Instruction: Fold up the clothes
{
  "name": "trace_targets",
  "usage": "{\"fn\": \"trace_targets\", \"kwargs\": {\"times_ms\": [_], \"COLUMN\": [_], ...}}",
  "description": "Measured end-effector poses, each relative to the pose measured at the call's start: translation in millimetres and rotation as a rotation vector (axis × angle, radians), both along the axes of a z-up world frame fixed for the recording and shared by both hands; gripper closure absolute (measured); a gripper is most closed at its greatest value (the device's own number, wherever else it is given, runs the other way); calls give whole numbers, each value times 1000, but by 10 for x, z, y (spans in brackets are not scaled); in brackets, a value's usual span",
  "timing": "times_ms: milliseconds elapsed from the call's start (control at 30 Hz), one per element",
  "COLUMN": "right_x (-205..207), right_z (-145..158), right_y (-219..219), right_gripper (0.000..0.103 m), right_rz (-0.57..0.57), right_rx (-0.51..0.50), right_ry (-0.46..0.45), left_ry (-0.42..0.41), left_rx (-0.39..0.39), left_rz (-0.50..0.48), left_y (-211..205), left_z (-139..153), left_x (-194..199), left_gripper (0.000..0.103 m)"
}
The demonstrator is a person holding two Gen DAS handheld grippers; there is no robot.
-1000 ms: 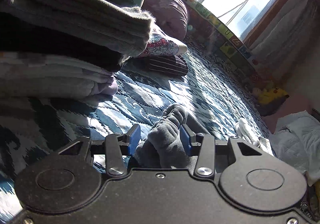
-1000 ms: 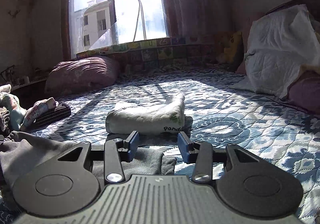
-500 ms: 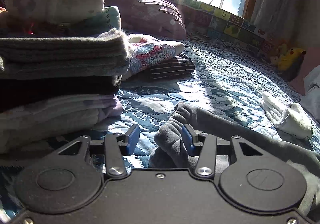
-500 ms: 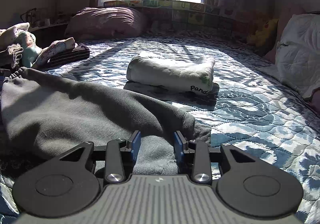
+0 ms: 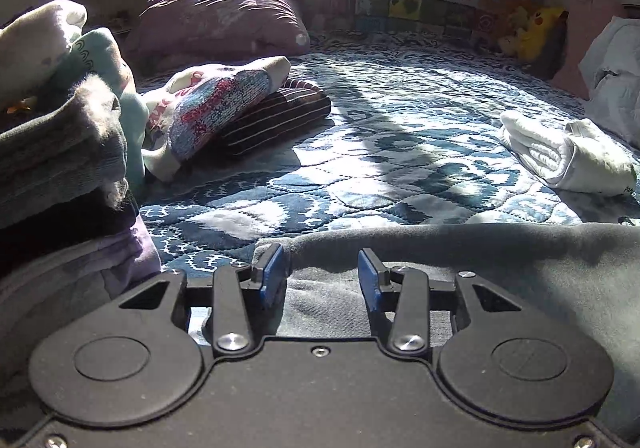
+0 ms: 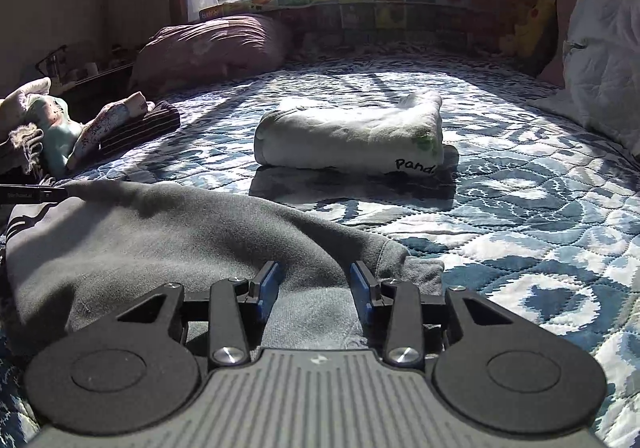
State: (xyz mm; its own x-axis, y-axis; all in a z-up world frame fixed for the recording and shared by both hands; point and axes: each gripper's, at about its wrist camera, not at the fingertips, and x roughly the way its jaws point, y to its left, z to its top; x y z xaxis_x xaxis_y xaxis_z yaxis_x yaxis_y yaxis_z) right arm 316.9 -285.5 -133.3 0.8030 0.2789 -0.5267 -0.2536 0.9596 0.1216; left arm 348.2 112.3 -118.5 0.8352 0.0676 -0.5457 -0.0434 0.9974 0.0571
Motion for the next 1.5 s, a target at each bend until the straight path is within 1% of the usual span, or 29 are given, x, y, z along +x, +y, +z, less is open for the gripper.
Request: {"fn": "trace_targets", "kwargs": {"times_ms": [67,167,233,267,300,333,367,400,433,467,533,567,700,767,833,900,933,967,1000,1033,1167,1267,1300,1333,1367,1400,1433,1467,1500], "right_x": [6,-41,-73,-89,-105,-135,-192,-261,-313,-346,-413,-447,-581,-648,-716,-707,-708,-701,-688,-664,-537,-441,-426,-432,-437,-443,-449,-455,-461], "right_z": [-20,10,30,40,50,74,118,160,178,168,149,140,101,82,63,-75,-107,-151,-202,-237,-269,-293,-297,-295,-293,-290,-288,-286,-284], "right_y": [-7,-27,-40,-47,-53,-65,-88,-122,-167,-218,-321,-373,-579,-682,-785,-857,-869,-886,-905,-895,-733,-611,-590,-595,-600,-605,-611,-616,-621], "right_gripper": [64,65,64,63,63,58,50,46,36,29,28,28,27,23,21,20,17,15,14,14,14,17,22,38,49,52,59,65,69], "right_rz": [1,5,8,9,11,10,2,-15,-37,-56,-94,-113,-189,-226,-264,-290,-294,-298,-300,-300,-297,-295,-298,-304,-311,-318,-324,-331,-337], "right_rx": [5,22,34,40,45,56,77,104,134,170,242,278,421,492,563,639,668,707,750,771,735,708,705,710,716,721,726,731,737], "right_ry": [3,-19,-34,-41,-48,-61,-82,-105,-111,-100,-77,-65,-18,6,30,71,85,103,124,135,130,125,124,123,122,121,120,118,117], "left_ry": [4,4,-5,-22,-58,-97,-136,-173,-192,-208,-225,-217,-139,-83,-43,-10,7,7,3,-1,-21,-34,-38,-40,-34,-28,-21,-30,-42], "left_rx": [2,7,9,-8,-69,-137,-209,-268,-330,-392,-531,-598,-817,-925,-985,-1034,-1058,-1061,-1066,-1073,-1101,-1076,-1063,-1037,-1011,-986,-962,-972,-989], "left_rz": [5,5,-6,-15,-6,7,54,105,142,177,245,256,305,326,327,325,325,327,329,331,328,331,332,336,338,340,342,344,346], "left_y": [13,19,23,52,132,220,313,415,515,613,801,864,923,921,872,808,776,752,749,749,769,730,712,678,652,629,606,627,656], "left_z": [-24,-40,-38,-12,47,111,203,278,311,338,378,366,197,82,-13,-110,-159,-191,-206,-218,-260,-261,-260,-250,-257,-266,-276,-255,-228], "left_x": [-11,-16,-34,-67,-139,-219,-300,-406,-504,-601,-779,-839,-1034,-1107,-1110,-1066,-1045,-1023,-1004,-985,-889,-826,-804,-794,-787,-781,-775,-814,-861], "left_gripper": [63,62,62,61,58,58,53,50,50,50,47,44,39,38,38,38,38,38,38,38,38,39,40,42,51,68,77,83,86]}}
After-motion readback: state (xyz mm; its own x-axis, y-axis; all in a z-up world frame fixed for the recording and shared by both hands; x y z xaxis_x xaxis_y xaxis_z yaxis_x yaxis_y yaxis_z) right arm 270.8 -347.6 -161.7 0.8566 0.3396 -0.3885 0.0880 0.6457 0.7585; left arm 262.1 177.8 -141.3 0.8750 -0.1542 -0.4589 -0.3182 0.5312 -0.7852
